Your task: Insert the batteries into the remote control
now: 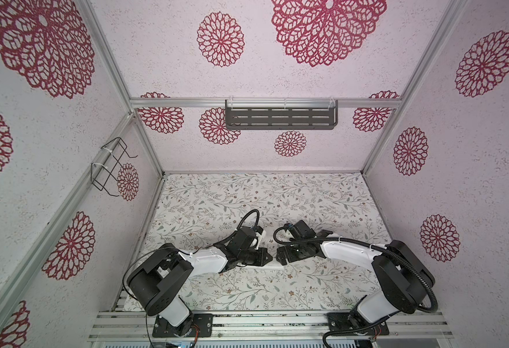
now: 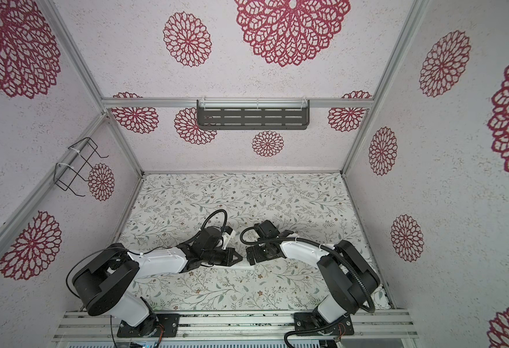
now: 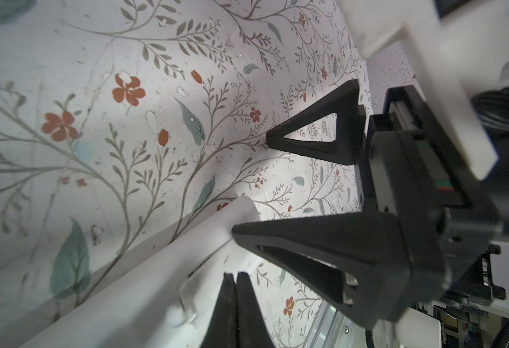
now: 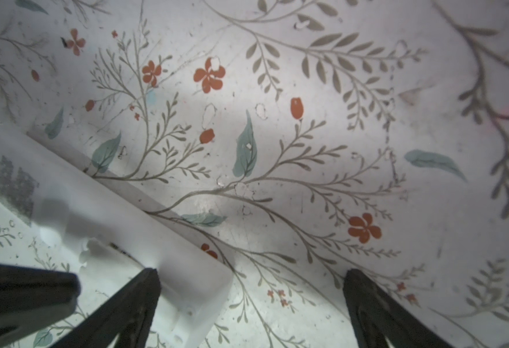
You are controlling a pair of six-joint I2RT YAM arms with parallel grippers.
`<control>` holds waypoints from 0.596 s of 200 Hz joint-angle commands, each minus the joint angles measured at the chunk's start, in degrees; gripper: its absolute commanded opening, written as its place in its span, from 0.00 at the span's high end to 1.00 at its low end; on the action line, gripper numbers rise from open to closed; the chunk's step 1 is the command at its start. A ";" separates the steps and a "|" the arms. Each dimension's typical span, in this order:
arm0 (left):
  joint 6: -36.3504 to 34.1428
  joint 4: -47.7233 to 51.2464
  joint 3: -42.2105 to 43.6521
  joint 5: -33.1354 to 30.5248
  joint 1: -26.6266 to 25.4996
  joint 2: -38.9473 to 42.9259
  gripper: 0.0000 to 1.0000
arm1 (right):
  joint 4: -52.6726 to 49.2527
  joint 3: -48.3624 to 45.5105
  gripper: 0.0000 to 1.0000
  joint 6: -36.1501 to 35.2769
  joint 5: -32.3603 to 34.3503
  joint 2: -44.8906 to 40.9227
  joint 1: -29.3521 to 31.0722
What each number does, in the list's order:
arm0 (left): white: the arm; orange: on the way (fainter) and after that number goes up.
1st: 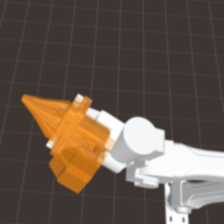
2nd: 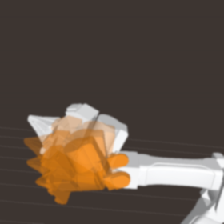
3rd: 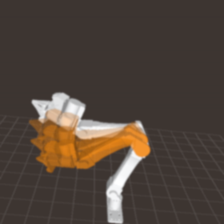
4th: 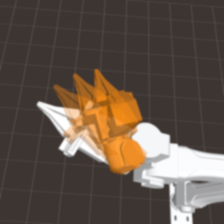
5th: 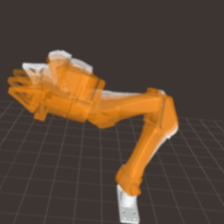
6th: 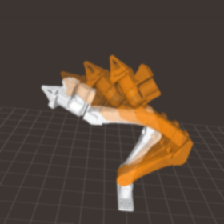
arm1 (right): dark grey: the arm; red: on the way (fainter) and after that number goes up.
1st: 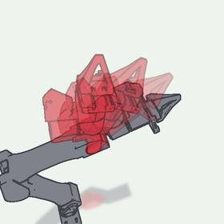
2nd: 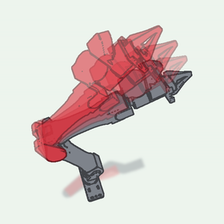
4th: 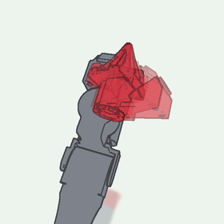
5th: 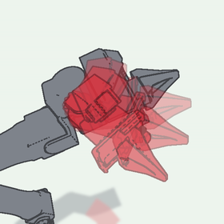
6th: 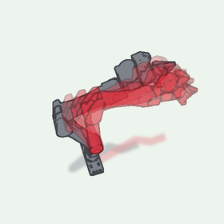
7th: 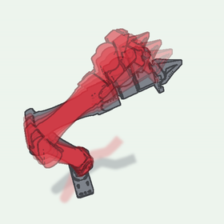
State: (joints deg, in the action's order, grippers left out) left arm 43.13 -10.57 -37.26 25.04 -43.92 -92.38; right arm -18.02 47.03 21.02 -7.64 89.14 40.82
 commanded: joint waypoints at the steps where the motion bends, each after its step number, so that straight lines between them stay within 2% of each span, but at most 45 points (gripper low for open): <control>1: 0.28 -2.09 -0.09 -0.34 -0.45 -0.94 0.96 | -4.04 0.30 0.01 -0.87 2.01 -0.31 0.49; 77: 0.97 -2.67 1.05 -1.01 -0.55 -3.95 0.98 | -4.35 0.26 0.01 -1.19 2.02 -0.29 0.49; 101: 0.81 -1.84 0.96 -1.97 -0.47 -2.30 0.98 | -4.25 0.28 0.01 -1.21 2.07 -0.55 0.49; 119: 0.01 0.88 0.37 -3.06 -0.04 1.09 0.95 | -4.06 0.78 0.01 -1.80 2.23 -1.18 0.49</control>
State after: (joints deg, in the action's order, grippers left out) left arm 43.97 -12.51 -37.01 24.32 -44.01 -94.94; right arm -18.22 47.03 20.62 -7.33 89.14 40.93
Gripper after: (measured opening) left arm 0.041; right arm 0.988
